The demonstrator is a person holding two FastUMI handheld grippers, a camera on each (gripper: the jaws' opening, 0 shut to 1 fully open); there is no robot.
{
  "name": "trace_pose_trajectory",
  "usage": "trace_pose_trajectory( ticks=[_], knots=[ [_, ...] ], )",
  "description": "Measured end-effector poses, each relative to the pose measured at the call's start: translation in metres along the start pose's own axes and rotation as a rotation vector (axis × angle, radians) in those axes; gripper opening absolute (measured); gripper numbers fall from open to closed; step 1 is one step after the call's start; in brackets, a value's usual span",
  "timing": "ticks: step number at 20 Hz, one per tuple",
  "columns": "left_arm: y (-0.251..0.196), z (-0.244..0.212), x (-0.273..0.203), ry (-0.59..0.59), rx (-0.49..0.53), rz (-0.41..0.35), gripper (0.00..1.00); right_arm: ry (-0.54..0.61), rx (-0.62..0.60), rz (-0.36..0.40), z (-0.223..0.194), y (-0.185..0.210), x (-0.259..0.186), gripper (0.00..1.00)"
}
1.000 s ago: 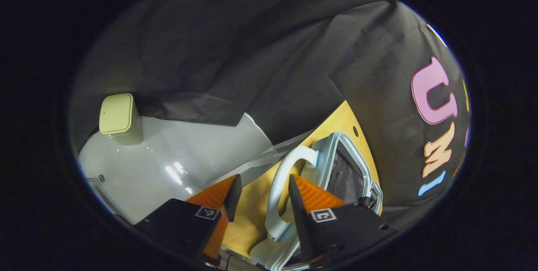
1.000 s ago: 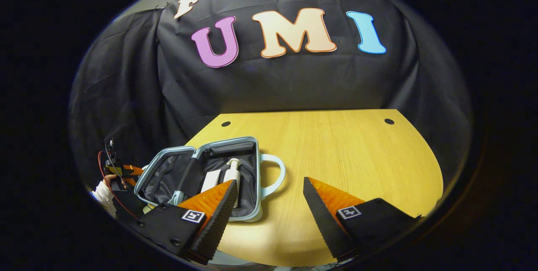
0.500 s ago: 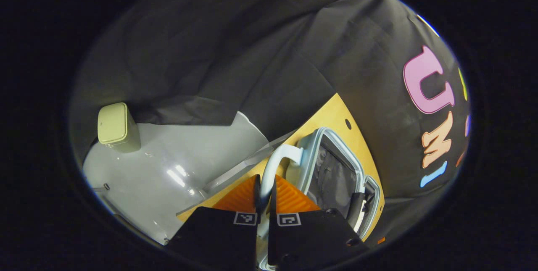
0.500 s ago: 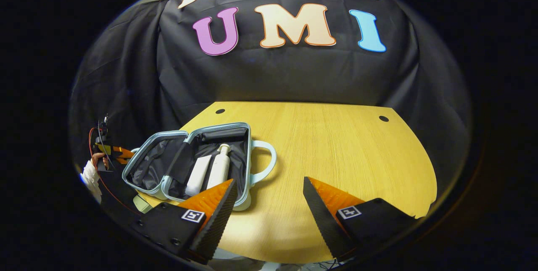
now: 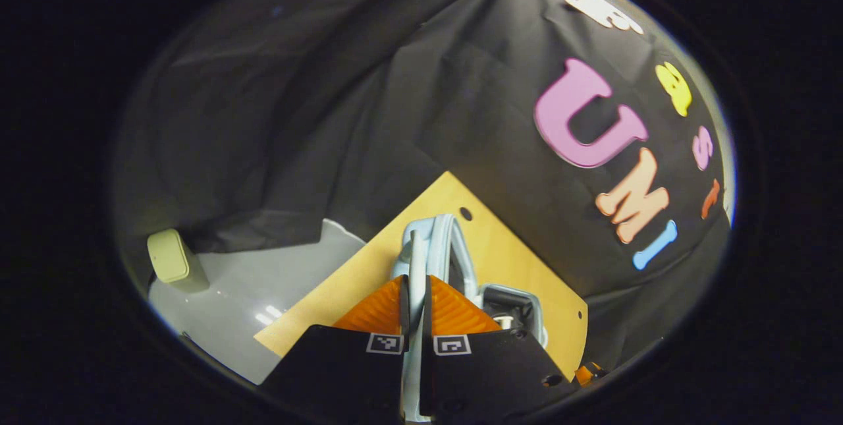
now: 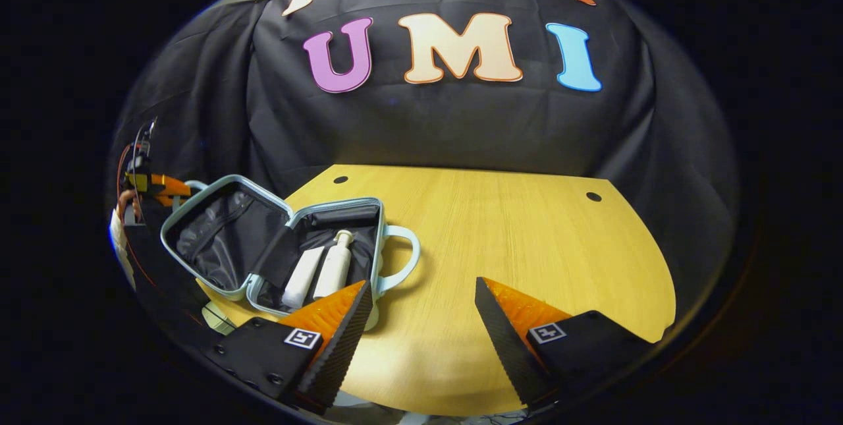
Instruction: First open the suitcase, pack the skin care products into it, and then close the suitcase.
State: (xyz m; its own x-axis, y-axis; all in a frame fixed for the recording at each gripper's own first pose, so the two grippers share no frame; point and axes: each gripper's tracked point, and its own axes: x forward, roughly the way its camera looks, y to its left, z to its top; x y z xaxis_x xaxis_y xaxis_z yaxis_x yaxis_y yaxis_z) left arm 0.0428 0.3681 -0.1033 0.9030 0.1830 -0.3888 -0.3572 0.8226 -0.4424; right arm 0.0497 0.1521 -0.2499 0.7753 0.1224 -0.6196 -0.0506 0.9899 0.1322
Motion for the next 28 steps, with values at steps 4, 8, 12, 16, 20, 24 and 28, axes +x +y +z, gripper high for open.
trace_pose_trajectory(
  ticks=[4, 8, 12, 16, 20, 24, 28],
  knots=[
    [-0.081, 0.000, -0.004, -0.022, 0.139, -0.057, 0.02, -0.015, 0.024, -0.015, 0.004, -0.023, -0.013, 0.99],
    [-0.165, -0.019, 0.006, -0.017, 0.232, -0.160, 0.02, -0.036, 0.045, -0.056, 0.007, -0.055, -0.027, 0.95],
    [-0.246, -0.067, 0.023, 0.048, 0.289, -0.285, 0.03, -0.052, 0.057, -0.091, 0.007, -0.087, -0.045, 0.95],
    [-0.299, -0.127, 0.056, 0.131, 0.348, -0.338, 0.03, -0.055, 0.089, -0.122, 0.001, -0.119, -0.056, 0.99],
    [-0.325, -0.195, 0.086, 0.245, 0.384, -0.356, 0.03, -0.043, 0.098, -0.165, -0.008, -0.149, -0.069, 0.98],
    [-0.327, -0.261, 0.126, 0.359, 0.468, -0.290, 0.03, -0.037, 0.110, -0.182, -0.013, -0.165, -0.078, 0.98],
    [-0.309, -0.315, 0.149, 0.450, 0.548, -0.204, 0.04, -0.044, 0.125, -0.189, -0.013, -0.175, -0.082, 0.98]
  ],
)
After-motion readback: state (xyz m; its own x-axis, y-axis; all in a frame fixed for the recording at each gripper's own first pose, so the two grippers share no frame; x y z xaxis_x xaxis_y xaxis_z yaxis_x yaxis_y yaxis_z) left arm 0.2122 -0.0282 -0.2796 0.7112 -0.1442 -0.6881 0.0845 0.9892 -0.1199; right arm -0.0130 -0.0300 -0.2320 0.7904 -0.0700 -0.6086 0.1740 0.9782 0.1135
